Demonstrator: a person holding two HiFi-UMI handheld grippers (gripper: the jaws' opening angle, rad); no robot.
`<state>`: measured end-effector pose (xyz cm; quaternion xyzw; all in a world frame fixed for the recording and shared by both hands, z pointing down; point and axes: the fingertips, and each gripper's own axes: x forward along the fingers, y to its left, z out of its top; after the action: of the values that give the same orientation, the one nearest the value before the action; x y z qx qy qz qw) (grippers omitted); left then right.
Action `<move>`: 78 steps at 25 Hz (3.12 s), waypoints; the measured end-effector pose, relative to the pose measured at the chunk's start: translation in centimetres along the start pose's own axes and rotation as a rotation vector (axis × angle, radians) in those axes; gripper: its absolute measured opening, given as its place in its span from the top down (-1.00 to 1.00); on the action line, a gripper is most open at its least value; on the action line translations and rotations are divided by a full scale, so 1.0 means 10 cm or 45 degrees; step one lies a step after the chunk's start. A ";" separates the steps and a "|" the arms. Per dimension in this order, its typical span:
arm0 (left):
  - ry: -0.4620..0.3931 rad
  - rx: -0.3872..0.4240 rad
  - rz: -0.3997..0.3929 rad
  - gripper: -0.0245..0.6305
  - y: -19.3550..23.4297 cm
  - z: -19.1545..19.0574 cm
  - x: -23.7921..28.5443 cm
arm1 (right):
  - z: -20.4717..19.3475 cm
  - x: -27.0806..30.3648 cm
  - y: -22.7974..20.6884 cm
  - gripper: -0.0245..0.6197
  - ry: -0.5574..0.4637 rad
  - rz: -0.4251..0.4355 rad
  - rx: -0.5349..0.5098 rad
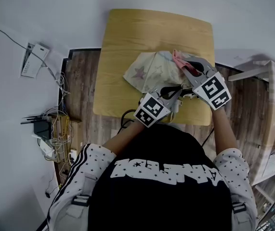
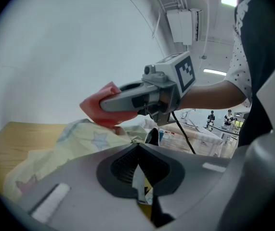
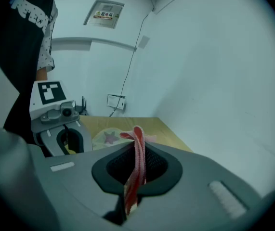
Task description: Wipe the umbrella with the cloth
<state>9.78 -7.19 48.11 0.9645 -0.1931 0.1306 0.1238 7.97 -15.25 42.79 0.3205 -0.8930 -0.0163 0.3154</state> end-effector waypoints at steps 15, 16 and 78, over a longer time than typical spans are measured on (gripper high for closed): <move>0.008 -0.055 0.010 0.92 0.06 -0.06 -0.04 | -0.51 -0.27 0.62 0.86 0.104 0.212 0.058; 0.006 -0.056 0.013 0.92 0.07 -0.07 -0.05 | -0.52 -0.30 0.65 0.86 0.105 0.223 0.063; -0.113 -0.221 0.302 0.92 0.74 -0.23 -0.80 | -0.20 0.53 0.75 0.86 0.362 0.228 -0.365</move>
<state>-0.84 -10.46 49.23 0.9255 -0.3216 0.0844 0.1816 1.77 -12.06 49.00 0.1909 -0.8529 -0.0697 0.4809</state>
